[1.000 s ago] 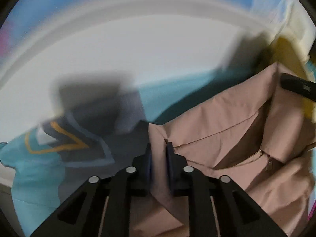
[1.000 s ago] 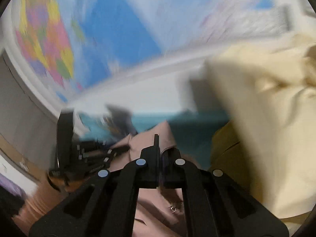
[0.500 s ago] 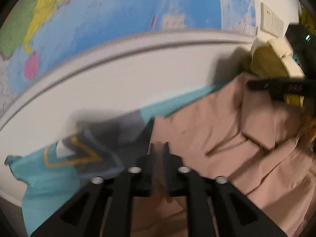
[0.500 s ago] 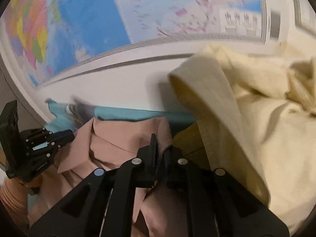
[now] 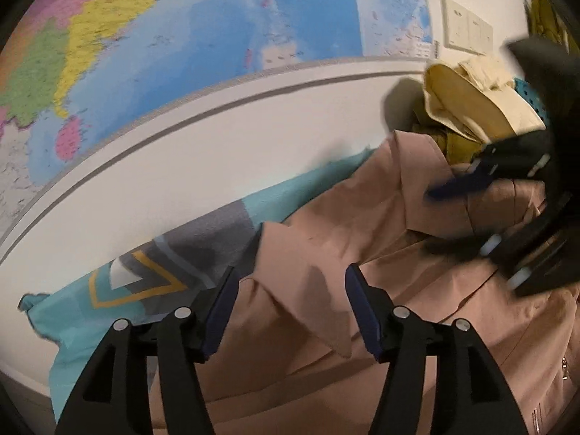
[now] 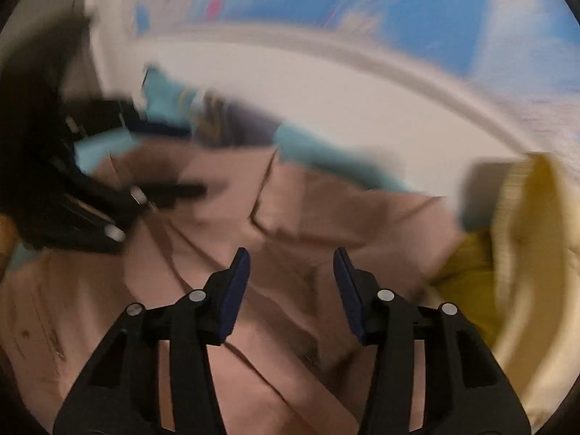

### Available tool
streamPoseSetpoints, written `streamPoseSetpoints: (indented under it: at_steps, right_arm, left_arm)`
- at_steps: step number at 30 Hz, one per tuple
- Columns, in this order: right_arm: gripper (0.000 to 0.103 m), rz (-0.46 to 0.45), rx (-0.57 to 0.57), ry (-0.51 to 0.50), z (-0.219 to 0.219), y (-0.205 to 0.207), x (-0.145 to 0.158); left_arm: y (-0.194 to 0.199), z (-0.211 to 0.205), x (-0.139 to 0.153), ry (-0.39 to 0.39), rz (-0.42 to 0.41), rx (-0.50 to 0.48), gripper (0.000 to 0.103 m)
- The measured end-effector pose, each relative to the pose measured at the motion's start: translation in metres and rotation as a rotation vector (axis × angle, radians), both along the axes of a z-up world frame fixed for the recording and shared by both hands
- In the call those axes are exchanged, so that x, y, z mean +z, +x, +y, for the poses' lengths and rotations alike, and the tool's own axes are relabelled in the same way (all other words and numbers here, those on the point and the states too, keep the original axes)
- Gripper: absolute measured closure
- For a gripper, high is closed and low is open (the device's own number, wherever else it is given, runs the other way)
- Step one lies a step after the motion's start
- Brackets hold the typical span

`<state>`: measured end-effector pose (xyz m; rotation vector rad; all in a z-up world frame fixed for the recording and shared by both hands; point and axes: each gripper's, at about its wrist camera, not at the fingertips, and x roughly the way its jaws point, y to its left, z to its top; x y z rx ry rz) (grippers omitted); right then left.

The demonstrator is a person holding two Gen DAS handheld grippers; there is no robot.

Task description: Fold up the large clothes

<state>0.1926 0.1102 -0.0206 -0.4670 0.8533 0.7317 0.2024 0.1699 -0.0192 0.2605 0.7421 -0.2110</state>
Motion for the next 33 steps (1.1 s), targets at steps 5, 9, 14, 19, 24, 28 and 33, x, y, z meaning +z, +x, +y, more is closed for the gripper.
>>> streamPoseSetpoints:
  at_steps: [5,9,14,19,24,28,33]
  right_arm:
    - [0.052,0.049,0.061,-0.094,0.028,0.025,-0.031]
    - [0.068,0.143,0.148,-0.065,0.029,0.029,-0.043]
    - [0.098,0.072,0.177,-0.1,0.039,0.016,-0.031]
    - [0.099,-0.069,0.091,-0.043,0.043,0.02,-0.004]
    - [0.097,-0.046,0.031,-0.098,0.048,0.034,-0.03]
    - [0.068,-0.104,-0.054,-0.062,0.029,0.025,-0.013]
    - [0.058,-0.068,-0.007,0.05,-0.032,-0.03,0.03]
  left_arm:
    - [-0.013,0.002,-0.001,-0.013,-0.009,0.033,0.039]
    - [-0.02,0.014,-0.002,-0.027,0.002,0.052,0.035]
    - [-0.024,0.021,-0.006,-0.03,0.0,0.077,0.035]
    - [-0.036,0.021,-0.007,-0.042,-0.038,0.085,0.033]
    - [-0.052,0.02,-0.018,-0.032,-0.027,0.078,0.032]
    - [-0.077,0.028,-0.02,-0.079,-0.01,0.071,0.032]
    - [-0.126,0.033,-0.013,-0.069,-0.045,0.026,0.026]
